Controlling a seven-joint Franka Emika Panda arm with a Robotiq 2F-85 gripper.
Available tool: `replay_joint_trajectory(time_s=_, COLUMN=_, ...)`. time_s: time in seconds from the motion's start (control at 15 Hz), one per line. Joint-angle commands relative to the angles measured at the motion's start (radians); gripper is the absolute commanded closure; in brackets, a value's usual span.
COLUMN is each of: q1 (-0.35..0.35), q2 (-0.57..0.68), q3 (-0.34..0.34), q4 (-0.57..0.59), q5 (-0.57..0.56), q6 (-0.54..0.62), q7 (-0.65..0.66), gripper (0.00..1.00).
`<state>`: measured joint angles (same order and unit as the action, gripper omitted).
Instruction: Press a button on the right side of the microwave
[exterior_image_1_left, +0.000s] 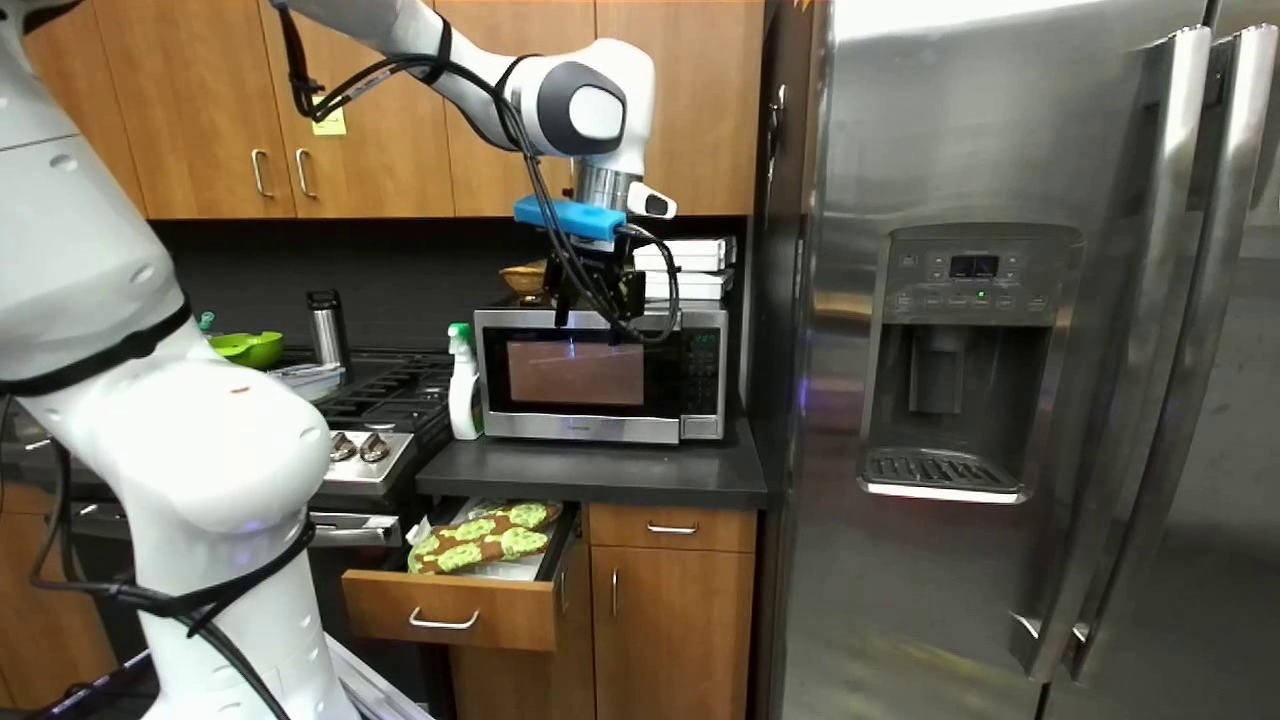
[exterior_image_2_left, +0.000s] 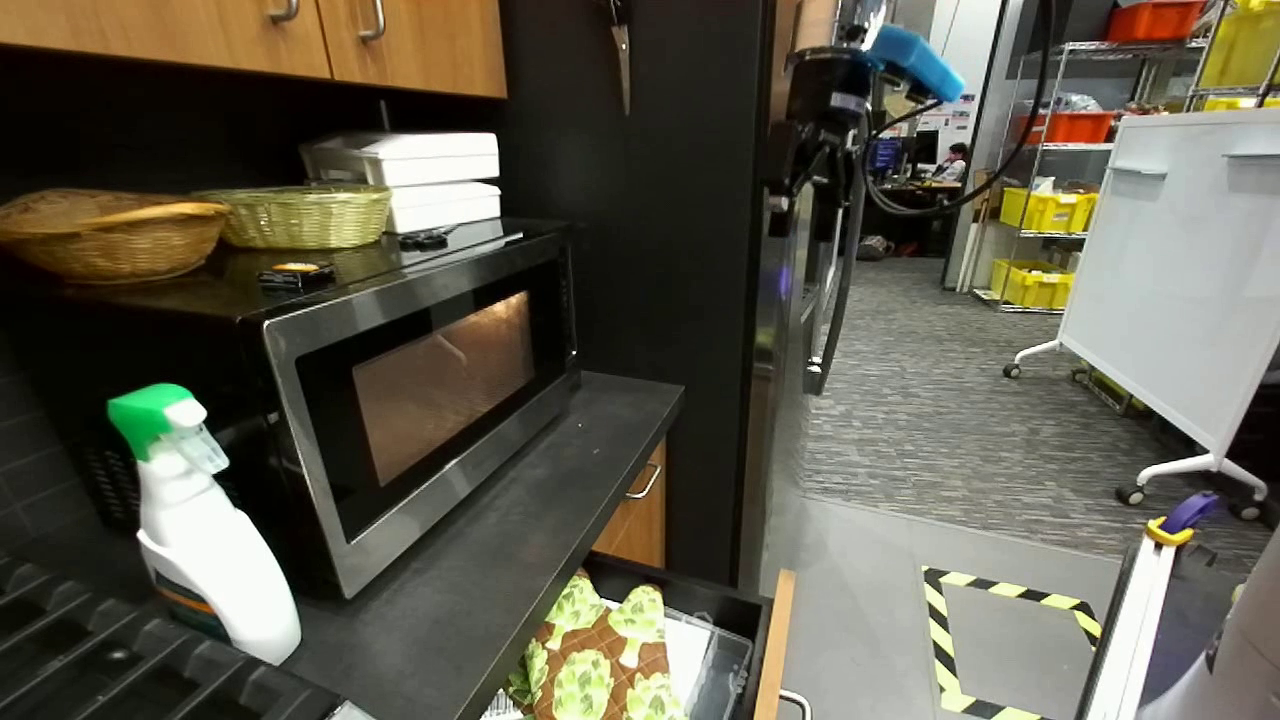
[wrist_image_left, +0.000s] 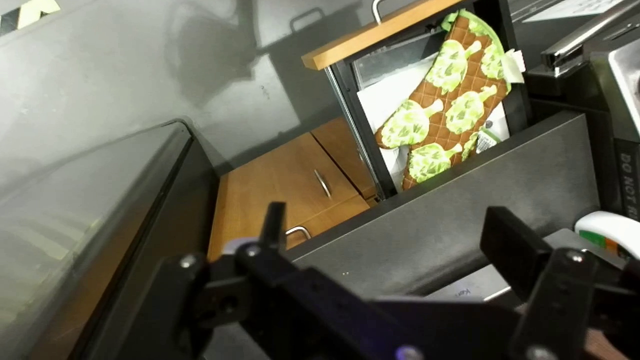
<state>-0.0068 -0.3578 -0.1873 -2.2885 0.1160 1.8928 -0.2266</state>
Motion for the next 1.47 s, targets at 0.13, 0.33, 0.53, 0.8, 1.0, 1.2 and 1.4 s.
replay_joint_trajectory(time_s=0.13, q1=-0.020, q2=0.025, q3=0.035, q4=-0.076, q5=0.061, q6=0.223, q7=0.077, gripper=0.00)
replay_joint_trajectory(time_s=0.33, q1=-0.016, q2=0.040, q3=0.042, q4=-0.118, q5=0.108, q6=0.361, q7=0.119, gripper=0.00)
replay_joint_trajectory(time_s=0.53, q1=-0.012, q2=0.059, q3=0.047, q4=-0.151, q5=0.149, q6=0.472, q7=0.150, gripper=0.00)
replay_joint_trajectory(time_s=0.8, q1=-0.007, q2=0.083, q3=0.052, q4=-0.181, q5=0.200, q6=0.597, q7=0.185, gripper=0.00)
replay_joint_trajectory(time_s=1.0, q1=-0.002, q2=0.101, q3=0.055, q4=-0.180, q5=0.230, q6=0.662, q7=0.206, gripper=0.00)
replay_joint_trajectory(time_s=1.2, q1=0.000, q2=0.130, q3=0.055, q4=-0.160, q5=0.253, q6=0.693, q7=0.216, gripper=0.00)
replay_joint_trajectory(time_s=1.4, q1=-0.001, q2=0.152, q3=0.059, q4=-0.145, q5=0.257, q6=0.721, q7=0.229, gripper=0.00)
